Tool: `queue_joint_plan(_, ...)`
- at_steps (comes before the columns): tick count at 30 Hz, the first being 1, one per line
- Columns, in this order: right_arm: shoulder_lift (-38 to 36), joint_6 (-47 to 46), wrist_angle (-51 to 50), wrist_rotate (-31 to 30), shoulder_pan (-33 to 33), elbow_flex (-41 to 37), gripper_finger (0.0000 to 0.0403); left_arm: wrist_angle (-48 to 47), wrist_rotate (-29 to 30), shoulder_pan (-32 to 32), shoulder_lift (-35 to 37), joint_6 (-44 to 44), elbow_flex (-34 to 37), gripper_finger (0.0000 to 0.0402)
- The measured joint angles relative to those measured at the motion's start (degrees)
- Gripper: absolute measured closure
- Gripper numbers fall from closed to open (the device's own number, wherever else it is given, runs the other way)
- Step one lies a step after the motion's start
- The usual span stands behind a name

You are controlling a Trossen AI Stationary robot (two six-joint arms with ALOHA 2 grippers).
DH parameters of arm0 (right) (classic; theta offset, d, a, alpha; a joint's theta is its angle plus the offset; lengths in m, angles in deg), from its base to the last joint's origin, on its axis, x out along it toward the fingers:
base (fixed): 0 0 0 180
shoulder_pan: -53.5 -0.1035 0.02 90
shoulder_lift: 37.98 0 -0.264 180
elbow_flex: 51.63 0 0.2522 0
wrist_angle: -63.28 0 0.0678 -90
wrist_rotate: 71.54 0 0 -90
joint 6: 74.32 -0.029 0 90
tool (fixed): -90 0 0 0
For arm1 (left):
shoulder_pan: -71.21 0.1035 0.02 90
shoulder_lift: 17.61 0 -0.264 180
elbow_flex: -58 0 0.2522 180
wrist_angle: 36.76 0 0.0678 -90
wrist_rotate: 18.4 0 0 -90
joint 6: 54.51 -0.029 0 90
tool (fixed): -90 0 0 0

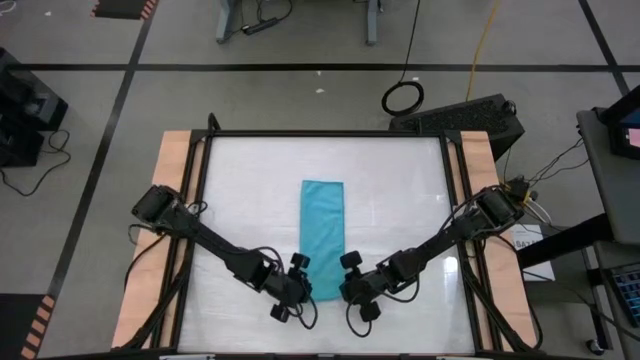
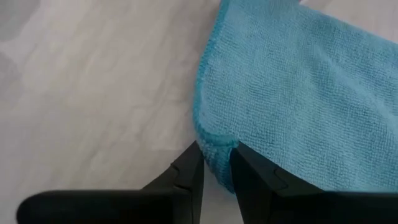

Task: Roll towel
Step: Roll the blue microfiber towel

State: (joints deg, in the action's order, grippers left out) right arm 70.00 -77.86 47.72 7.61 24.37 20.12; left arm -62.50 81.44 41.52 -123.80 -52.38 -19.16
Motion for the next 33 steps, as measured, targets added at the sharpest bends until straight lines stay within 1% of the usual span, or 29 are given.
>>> queue_joint_plan(5,0.0,-1.87,-0.38,0.07,0.26,0.0,0.0332,4.51,0.65,-1.21,-4.88,0.48,0.08,0.0249)
queue_joint_plan(11,0.0,-7.28,-2.25,-0.7,0.37,0.0,0.0335,6.88,1.87,-3.0,-6.01,0.52,-0.07,0.0249)
queue_joint_plan(15,0.0,-10.67,-3.28,-0.38,0.89,0.0,0.0364,6.8,1.39,-2.97,-5.26,0.55,-0.06,0.0249)
queue_joint_plan(18,0.0,-11.42,-3.3,1.71,1.33,0.0,0.0395,6.65,1.02,-2.98,-3.99,0.85,-0.09,0.0249)
queue_joint_plan(22,0.0,-13.79,-3.54,1.95,1.44,0.01,0.0396,6.53,0.64,-3.2,-2.83,3.18,-0.15,0.0244)
queue_joint_plan(25,0.0,-15.19,-3.62,2.29,1.46,0.01,0.04,6.77,0.66,-3.75,-2.49,3.54,-0.15,0.0225)
queue_joint_plan(30,-0.04,-16.42,-3.56,5.08,2.15,0.02,0.0401,7.39,0.42,-5.37,-3.27,3.22,0.84,0.0171)
queue_joint_plan(33,-0.04,-17.28,-3.54,5.42,2.58,0.02,0.0402,6.68,0.81,-5.56,-3.39,1.95,2.16,0.0144)
